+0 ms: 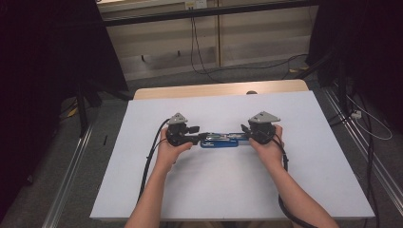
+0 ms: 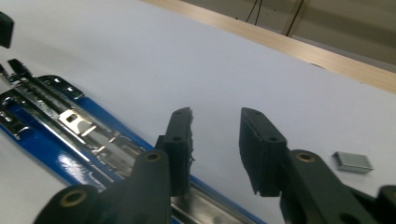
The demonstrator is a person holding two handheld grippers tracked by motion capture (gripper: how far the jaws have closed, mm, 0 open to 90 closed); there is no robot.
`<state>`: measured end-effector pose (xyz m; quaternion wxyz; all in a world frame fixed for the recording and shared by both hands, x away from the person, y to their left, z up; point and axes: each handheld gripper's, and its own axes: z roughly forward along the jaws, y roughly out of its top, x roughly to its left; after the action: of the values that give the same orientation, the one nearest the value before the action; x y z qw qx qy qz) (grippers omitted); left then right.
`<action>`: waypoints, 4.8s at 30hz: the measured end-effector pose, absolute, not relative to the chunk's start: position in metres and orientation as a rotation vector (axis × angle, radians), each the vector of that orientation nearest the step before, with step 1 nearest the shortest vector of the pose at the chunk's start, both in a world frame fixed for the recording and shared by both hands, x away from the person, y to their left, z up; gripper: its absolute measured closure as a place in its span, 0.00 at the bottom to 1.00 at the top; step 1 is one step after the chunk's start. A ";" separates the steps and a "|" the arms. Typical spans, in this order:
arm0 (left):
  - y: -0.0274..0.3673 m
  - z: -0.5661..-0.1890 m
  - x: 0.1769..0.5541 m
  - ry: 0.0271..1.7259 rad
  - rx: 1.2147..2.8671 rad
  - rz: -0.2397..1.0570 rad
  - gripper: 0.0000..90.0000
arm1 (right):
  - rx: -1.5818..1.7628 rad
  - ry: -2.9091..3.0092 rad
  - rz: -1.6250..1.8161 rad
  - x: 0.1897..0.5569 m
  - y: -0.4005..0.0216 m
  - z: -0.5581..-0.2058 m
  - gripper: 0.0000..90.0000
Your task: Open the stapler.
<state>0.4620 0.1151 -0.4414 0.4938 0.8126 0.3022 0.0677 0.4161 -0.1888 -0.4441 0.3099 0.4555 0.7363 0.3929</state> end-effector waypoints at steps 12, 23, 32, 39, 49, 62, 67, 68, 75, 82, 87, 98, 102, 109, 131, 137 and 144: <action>0.117 -0.435 0.456 0.760 2.046 0.241 0.16 | 1.349 1.820 1.001 0.430 -0.226 -0.435 0.30; 0.123 -0.433 0.454 0.777 2.061 0.249 0.14 | 1.435 1.773 0.965 0.442 -0.247 -0.435 0.17; 0.124 -0.433 0.455 0.772 2.069 0.253 0.14 | 1.475 1.785 0.925 0.455 -0.253 -0.449 0.22; 0.124 -0.434 0.456 0.773 2.059 0.253 0.14 | 1.486 1.796 0.895 0.466 -0.254 -0.460 0.30; 0.128 -0.433 0.458 0.784 2.045 0.264 0.14 | 1.491 1.815 0.832 0.479 -0.260 -0.468 0.43; 0.133 -0.430 0.460 0.796 2.021 0.274 0.14 | 1.466 1.925 0.846 0.489 -0.260 -0.470 0.41; 0.134 -0.429 0.460 0.792 2.030 0.279 0.14 | 1.455 1.974 0.870 0.488 -0.259 -0.470 0.47; 0.134 -0.430 0.460 0.797 2.028 0.279 0.15 | 1.464 1.974 0.876 0.487 -0.259 -0.470 0.47; 0.132 -0.431 0.460 0.808 2.039 0.287 0.15 | 1.458 2.031 0.903 0.476 -0.261 -0.468 0.60; 0.131 -0.430 0.459 0.804 2.033 0.296 0.15 | 1.417 2.077 0.913 0.465 -0.263 -0.467 0.68; 0.131 -0.431 0.460 0.807 2.047 0.299 0.15 | 1.388 2.068 0.891 0.469 -0.265 -0.464 0.56; 0.136 -0.432 0.463 0.821 2.051 0.303 0.15 | 1.386 2.082 0.930 0.492 -0.265 -0.468 0.47; 0.138 -0.431 0.462 0.830 2.049 0.308 0.15 | 1.369 2.115 0.937 0.493 -0.263 -0.469 0.56; 0.137 -0.429 0.460 0.827 2.044 0.310 0.15 | 1.370 2.163 0.958 0.481 -0.266 -0.466 0.77; 0.140 -0.427 0.458 0.824 2.062 0.318 0.15 | 1.383 2.149 0.915 0.481 -0.260 -0.464 0.89; 0.142 -0.426 0.457 0.824 2.053 0.319 0.14 | 1.403 2.124 0.913 0.476 -0.261 -0.464 0.86; 0.145 -0.426 0.455 0.834 2.048 0.315 0.14 | 1.427 2.094 0.963 0.473 -0.264 -0.467 0.84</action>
<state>0.4545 0.1452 -0.4260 0.4387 0.8240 0.3355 0.1266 0.4733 -0.2644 -0.4674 0.2135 0.5143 0.7547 0.3470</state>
